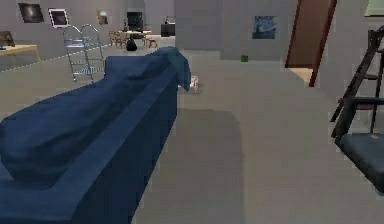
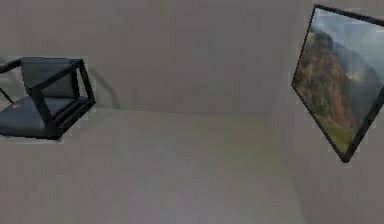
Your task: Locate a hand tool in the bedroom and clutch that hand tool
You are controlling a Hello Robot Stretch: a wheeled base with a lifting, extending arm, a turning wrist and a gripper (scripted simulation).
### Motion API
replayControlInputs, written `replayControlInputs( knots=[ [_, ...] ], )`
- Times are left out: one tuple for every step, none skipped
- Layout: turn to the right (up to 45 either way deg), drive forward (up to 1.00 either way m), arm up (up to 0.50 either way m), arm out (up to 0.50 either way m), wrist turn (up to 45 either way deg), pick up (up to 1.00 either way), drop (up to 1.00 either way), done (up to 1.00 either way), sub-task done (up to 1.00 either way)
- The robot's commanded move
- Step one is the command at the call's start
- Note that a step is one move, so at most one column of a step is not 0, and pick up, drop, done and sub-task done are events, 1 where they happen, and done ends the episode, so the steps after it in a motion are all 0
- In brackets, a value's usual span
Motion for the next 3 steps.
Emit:
replayControlInputs(
  knots=[
    [24.0, 0.00, 0.00, 0.00, 0.0, 0.00, 0.00, 0.00, 0.00],
    [0.0, 1.00, 0.00, 0.00, 0.0, 0.00, 0.00, 0.00, 0.00],
    [0.0, 1.00, 0.00, 0.00, 0.0, 0.00, 0.00, 0.00, 0.00]
  ],
)
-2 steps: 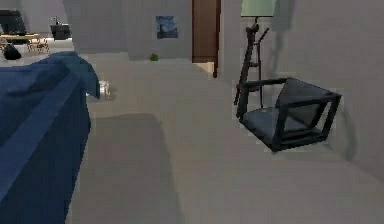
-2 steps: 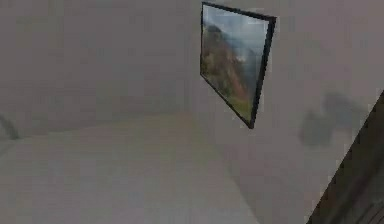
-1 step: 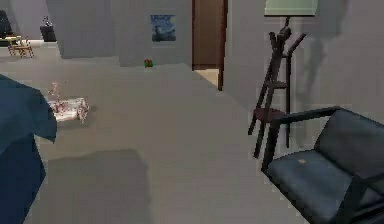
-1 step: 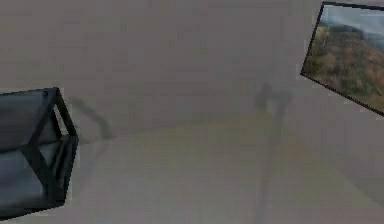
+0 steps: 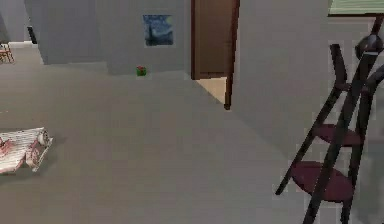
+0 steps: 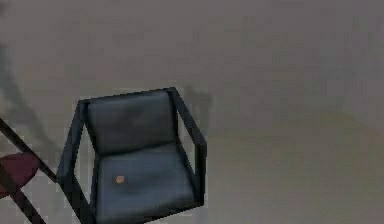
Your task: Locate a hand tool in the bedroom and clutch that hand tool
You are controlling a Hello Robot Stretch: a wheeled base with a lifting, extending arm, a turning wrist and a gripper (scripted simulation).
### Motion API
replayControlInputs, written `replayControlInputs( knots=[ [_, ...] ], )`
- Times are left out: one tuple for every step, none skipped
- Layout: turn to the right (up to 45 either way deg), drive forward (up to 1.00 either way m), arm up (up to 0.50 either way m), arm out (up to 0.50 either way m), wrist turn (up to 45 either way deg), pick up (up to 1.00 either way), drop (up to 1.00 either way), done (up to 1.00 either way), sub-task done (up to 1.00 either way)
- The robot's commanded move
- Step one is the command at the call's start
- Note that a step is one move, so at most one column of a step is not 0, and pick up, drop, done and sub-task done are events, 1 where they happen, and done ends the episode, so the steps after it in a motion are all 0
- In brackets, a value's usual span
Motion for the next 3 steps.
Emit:
replayControlInputs(
  knots=[
    [0.0, 1.00, 0.00, 0.00, 0.0, 0.00, 0.00, 0.00, 0.00],
    [0.0, 1.00, 0.00, 0.00, 0.0, 0.00, 0.00, 0.00, 0.00],
    [-3.0, 0.00, 0.00, 0.00, 0.0, 0.00, 0.00, 0.00, 0.00]
  ],
)
